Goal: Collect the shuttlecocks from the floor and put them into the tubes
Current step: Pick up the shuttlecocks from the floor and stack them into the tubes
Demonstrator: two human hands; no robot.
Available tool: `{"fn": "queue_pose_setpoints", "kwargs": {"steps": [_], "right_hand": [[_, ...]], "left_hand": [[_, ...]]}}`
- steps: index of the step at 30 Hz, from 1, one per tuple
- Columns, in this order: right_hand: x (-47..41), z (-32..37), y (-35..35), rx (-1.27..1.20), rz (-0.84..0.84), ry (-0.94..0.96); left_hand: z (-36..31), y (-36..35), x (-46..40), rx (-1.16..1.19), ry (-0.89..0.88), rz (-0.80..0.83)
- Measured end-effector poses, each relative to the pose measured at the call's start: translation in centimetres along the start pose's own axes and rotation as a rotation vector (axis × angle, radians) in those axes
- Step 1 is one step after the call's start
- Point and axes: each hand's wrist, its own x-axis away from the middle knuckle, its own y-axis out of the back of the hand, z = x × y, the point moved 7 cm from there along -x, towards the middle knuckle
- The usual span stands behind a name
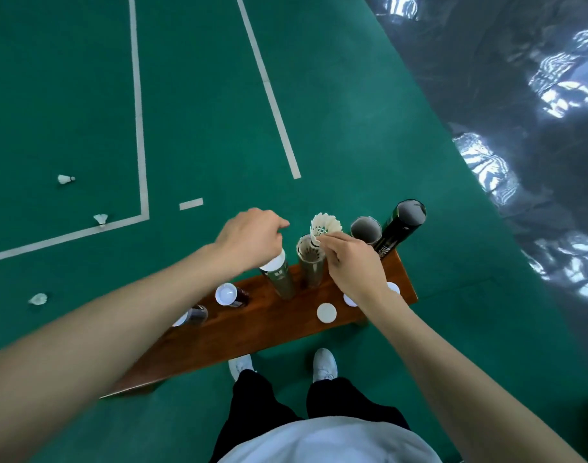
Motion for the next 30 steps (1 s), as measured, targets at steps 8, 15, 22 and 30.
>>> {"fn": "queue_pose_setpoints", "kwargs": {"steps": [8,15,22,30], "right_hand": [[-0.5,-0.9,-8.2,0.306,0.496,-0.09],[-1.5,-0.7,-9.0,0.324,0.625,-0.159],[-0.7,1.0,-5.4,0.229,0.379,-0.041],[1.4,11.1,2.3,0.066,-0.091,0.186]], "left_hand": [[5.5,3.5,3.0,0.029,0.219,-0.049],[5.4,1.9,6.2,0.103,0.303,-0.033],[6.1,3.7,8.5,0.071,0.302,-0.075],[10.8,9.1,16.5,-0.024,0.255,-0.24]]}}
